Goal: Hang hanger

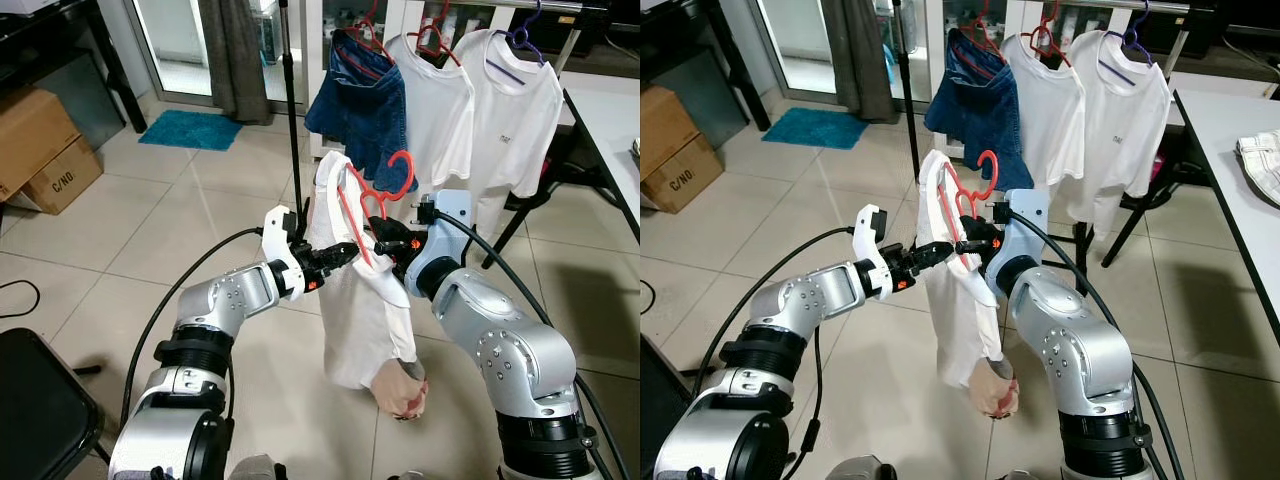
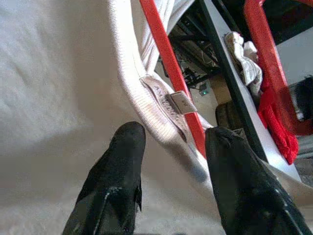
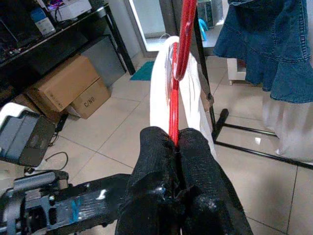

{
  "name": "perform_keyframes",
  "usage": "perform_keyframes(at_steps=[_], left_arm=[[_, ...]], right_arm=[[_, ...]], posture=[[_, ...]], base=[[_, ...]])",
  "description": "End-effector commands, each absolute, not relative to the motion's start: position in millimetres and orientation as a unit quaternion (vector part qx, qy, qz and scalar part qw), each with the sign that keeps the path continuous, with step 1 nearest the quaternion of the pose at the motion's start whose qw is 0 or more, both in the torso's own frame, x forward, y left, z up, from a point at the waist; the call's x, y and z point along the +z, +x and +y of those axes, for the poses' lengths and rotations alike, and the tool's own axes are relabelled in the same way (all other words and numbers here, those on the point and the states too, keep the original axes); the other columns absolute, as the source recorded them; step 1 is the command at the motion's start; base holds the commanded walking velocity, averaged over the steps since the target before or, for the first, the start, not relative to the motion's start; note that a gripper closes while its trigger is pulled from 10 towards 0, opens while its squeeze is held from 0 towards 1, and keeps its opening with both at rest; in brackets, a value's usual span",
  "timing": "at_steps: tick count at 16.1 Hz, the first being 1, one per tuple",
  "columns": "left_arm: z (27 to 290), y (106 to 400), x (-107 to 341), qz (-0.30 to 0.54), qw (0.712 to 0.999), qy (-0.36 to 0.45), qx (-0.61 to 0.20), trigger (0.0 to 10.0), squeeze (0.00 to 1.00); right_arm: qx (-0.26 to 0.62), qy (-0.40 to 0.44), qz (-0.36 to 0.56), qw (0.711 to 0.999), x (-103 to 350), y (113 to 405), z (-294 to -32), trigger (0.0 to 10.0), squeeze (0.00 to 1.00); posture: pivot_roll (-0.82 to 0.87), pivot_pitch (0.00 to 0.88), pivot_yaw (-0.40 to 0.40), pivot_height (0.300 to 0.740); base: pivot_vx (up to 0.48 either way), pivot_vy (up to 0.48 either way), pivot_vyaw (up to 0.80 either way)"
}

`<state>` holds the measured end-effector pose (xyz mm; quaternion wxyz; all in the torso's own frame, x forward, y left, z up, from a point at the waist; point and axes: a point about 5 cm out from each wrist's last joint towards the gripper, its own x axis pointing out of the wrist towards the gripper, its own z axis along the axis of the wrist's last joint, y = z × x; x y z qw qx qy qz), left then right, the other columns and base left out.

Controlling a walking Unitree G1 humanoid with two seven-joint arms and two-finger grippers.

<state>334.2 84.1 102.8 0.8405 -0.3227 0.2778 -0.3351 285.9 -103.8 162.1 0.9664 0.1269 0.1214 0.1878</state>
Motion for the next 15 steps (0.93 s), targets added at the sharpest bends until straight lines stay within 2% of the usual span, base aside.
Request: perform_keyframes(at_steps=[1, 13, 15], left_arm=[[84.0, 337.3, 105.7, 0.275, 0.846, -0.315, -0.331, 0.0, 0.0], [84.2, 336.8, 100.1, 0.271, 0.859, -0.278, -0.335, 0.0, 0.0], [86.0, 339.1, 103.4, 0.251, 0.871, -0.261, -0.333, 0.0, 0.0]], right_arm=[[0.204, 0.128, 0.096, 0.966, 176.5, 287.1, -100.6, 10.0, 0.0], [0.203, 0.129, 0.098, 0.966, 175.6, 287.4, -101.6, 10.0, 0.0], [0.203, 0.129, 0.098, 0.966, 175.4, 287.7, -101.6, 10.0, 0.0]], posture=[[0.07, 0.009, 0.069, 0.74], [0.07, 0.008, 0.069, 0.74], [0.07, 0.009, 0.067, 0.74]], base=[[0.0, 0.0, 0.0], [0.0, 0.0, 0.0], [0.0, 0.0, 0.0]])
